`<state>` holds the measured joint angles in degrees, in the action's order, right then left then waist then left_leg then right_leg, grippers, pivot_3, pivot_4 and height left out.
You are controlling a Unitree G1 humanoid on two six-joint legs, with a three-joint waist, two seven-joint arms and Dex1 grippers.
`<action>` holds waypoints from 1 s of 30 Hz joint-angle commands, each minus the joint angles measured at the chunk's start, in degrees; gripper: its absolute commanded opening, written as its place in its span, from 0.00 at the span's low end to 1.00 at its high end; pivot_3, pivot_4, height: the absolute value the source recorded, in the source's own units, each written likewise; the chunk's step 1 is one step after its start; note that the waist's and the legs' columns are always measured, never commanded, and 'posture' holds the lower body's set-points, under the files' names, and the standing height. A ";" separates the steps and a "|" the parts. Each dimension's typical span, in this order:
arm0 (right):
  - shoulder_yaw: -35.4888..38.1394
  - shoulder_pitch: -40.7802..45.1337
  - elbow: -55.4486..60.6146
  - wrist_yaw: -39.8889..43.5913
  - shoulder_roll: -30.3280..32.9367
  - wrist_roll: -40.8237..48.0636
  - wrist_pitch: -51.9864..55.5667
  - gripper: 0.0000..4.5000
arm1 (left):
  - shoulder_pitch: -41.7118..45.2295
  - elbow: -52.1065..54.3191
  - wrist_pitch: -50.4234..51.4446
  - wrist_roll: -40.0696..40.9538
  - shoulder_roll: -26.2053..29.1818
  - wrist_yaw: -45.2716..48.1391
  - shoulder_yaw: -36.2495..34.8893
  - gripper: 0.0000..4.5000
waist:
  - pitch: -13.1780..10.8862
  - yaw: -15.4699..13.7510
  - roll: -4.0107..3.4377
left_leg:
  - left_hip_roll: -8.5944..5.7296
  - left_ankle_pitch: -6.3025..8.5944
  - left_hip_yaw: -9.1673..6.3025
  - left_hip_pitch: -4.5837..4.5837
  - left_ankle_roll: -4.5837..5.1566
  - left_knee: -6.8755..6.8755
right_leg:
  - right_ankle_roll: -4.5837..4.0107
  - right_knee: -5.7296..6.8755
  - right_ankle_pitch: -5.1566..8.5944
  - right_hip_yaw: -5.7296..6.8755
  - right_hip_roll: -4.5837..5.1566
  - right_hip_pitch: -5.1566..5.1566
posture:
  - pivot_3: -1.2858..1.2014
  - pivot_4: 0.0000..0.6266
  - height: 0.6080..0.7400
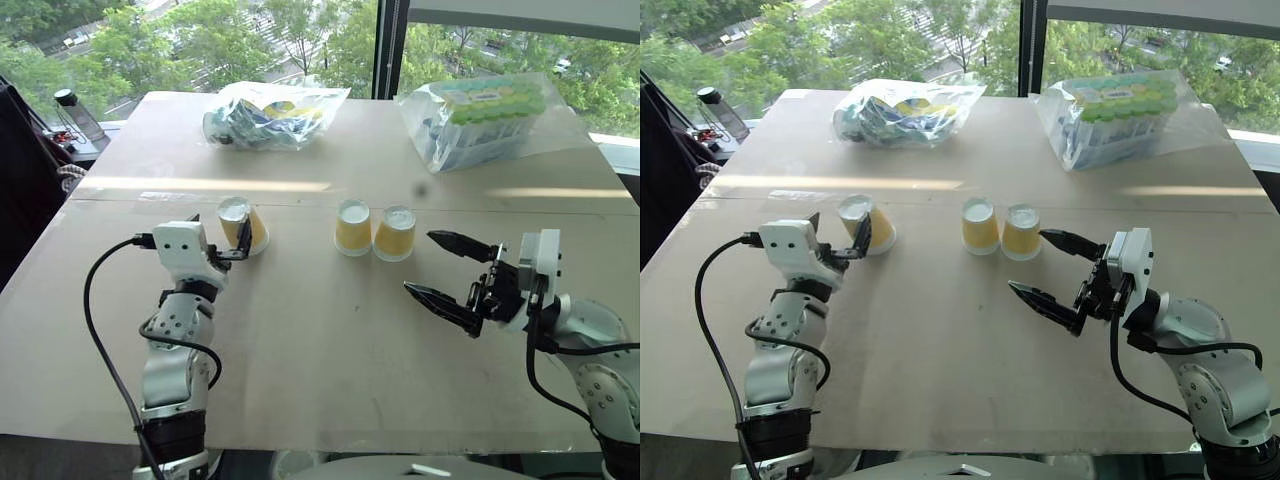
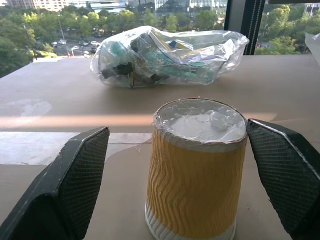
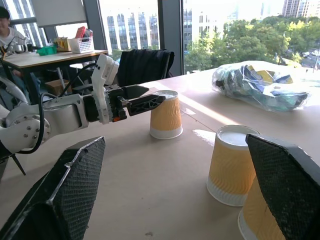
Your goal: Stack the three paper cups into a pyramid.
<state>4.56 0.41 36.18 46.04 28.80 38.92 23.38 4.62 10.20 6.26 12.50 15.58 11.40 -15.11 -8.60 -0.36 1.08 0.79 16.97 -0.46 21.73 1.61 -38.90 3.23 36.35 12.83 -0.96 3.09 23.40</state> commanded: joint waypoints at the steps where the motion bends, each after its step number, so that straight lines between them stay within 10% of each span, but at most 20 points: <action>1: -0.32 -0.57 1.30 -0.12 -0.16 -0.59 -2.33 0.99 | 0.51 -1.21 -1.02 -0.22 0.61 0.67 -0.01 1.00 | 0.00 -0.16 0.00 | 0.00 0.00 0.00 0.00 0.00 0.00 | 0.00 0.00 0.00 0.00 0.00 0.00 | 0.52 0.24 1.00; 30: -2.24 2.03 1.59 -5.01 -0.55 -0.53 -2.70 0.99 | 5.14 -6.67 -4.26 -1.82 2.51 4.18 1.16 1.00 | 0.00 -0.33 0.00 | -0.01 0.00 0.00 0.02 0.00 0.00 | 0.00 0.00 0.00 0.01 0.01 0.00 | 0.52 0.24 1.00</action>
<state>2.06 1.63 35.55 41.71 28.50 37.80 21.05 8.81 3.56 2.03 9.77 17.45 15.21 -13.45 -8.60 -0.69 1.08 0.78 16.97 -0.47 21.76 1.61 -38.90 3.23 36.35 12.83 -0.94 3.10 23.40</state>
